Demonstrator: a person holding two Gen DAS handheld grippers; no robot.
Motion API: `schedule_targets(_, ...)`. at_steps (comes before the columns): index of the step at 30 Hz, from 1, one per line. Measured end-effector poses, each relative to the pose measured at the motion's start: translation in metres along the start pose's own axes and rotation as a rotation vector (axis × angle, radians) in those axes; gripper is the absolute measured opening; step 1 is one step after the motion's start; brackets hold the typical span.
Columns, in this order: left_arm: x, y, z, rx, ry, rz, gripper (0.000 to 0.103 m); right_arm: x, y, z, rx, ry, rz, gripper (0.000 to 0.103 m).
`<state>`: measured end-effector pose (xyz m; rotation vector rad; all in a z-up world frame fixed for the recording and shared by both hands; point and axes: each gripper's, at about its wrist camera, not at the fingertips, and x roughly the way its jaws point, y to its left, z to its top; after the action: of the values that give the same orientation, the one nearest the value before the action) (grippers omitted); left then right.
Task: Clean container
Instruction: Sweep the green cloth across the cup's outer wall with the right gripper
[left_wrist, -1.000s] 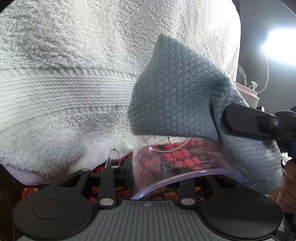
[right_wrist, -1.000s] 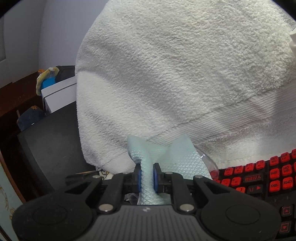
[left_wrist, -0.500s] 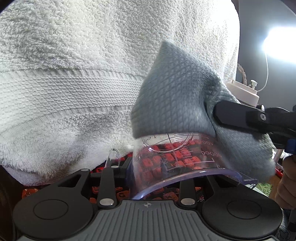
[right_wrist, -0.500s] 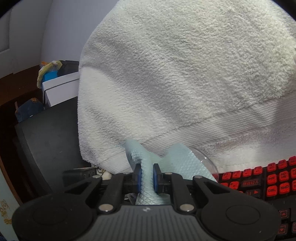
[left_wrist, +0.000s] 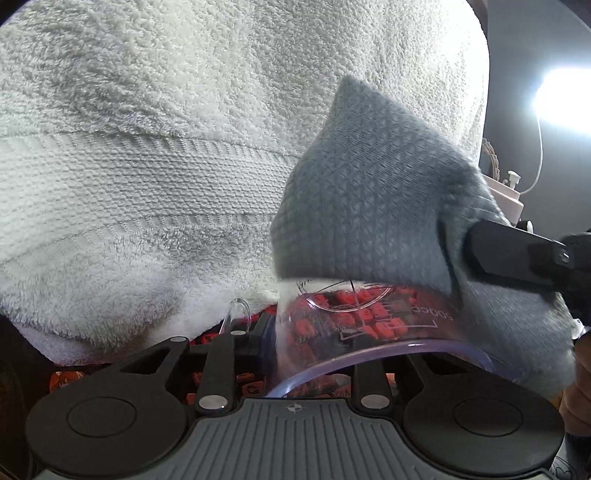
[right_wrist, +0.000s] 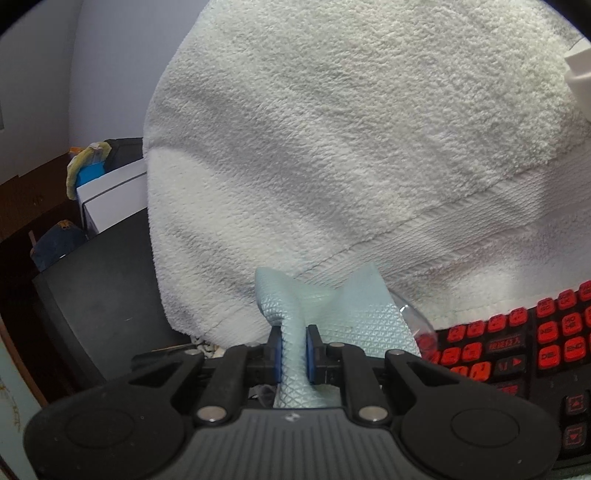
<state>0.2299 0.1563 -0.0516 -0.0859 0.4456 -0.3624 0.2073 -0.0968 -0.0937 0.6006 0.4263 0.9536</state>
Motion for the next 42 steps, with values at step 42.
schedule_targets(42,0.002,-0.002,-0.010,-0.031,0.012,-0.060,0.016,0.000,0.003,0.000,-0.049,0.025,0.040,0.010)
